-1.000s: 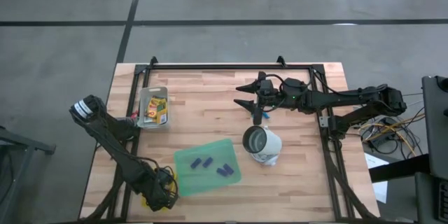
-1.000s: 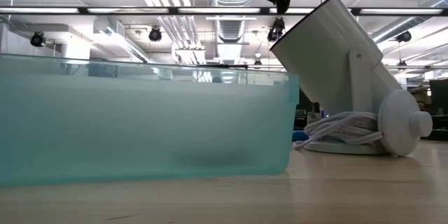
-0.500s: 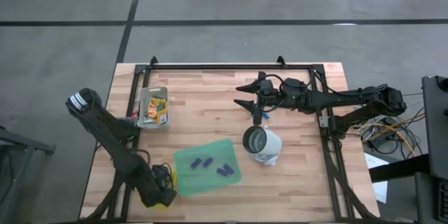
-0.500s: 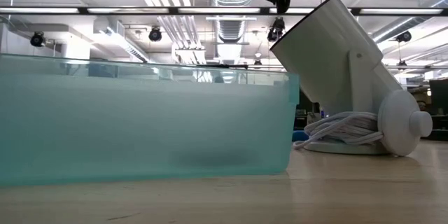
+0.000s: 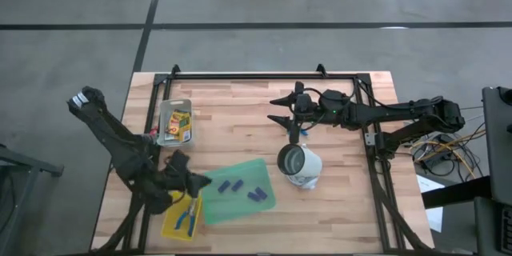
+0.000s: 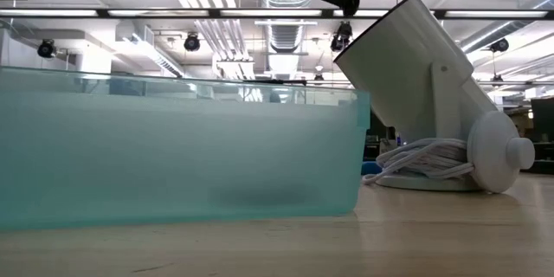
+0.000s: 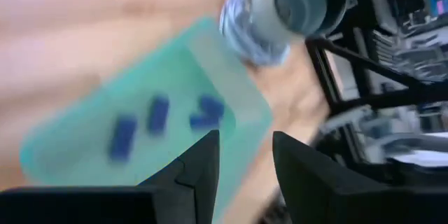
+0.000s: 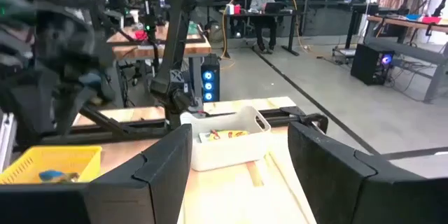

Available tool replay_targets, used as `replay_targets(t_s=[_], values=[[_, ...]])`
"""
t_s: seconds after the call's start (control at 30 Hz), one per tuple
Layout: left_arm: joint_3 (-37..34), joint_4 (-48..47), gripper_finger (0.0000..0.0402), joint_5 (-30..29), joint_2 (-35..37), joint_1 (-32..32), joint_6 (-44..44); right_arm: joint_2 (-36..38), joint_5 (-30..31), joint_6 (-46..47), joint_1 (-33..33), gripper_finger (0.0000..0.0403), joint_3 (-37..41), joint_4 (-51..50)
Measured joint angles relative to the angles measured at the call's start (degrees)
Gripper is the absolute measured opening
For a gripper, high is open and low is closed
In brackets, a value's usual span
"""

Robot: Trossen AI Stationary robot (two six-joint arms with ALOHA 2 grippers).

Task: Pick & Place School Supplies
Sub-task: Put the blue hole puncher into the yellow bin

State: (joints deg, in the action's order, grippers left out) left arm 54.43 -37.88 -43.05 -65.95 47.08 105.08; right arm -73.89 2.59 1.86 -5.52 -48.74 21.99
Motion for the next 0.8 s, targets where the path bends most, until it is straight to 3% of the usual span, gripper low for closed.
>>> replay_targets(t_s=[0.17, 0.33, 0.5, 0.57, 0.7, 0.8], values=[[1.7, 0.2, 0.0137, 0.7, -1.0, -9.1, -15.8, 0.0, 0.0, -1.0, 0.0, 0.0228, 0.0, -4.5], [2.3, 0.4, 0.0137, 9.1, -2.0, -20.9, -28.1, 0.8, 0.0, -0.8, 0.0, 0.0228, -0.1, -3.6], [2.3, 1.1, 0.0137, 10.3, -3.5, -32.9, -43.3, 3.6, 0.4, -7.6, -0.4, 0.0228, -0.3, -4.6], [2.3, 2.6, 0.0137, 14.9, -3.7, -38.3, -49.2, 5.5, 0.4, -9.4, -0.4, 0.0228, -0.3, -5.5], [2.2, 7.1, 0.0137, 29.6, -4.1, -48.6, -60.6, 10.1, 0.4, -11.1, -0.4, 0.0228, -0.4, -8.5], [2.1, 12.1, 0.0137, 33.2, -4.5, -54.7, -69.1, 13.8, 0.4, -14.0, -0.4, 0.0228, -0.4, -11.0]])
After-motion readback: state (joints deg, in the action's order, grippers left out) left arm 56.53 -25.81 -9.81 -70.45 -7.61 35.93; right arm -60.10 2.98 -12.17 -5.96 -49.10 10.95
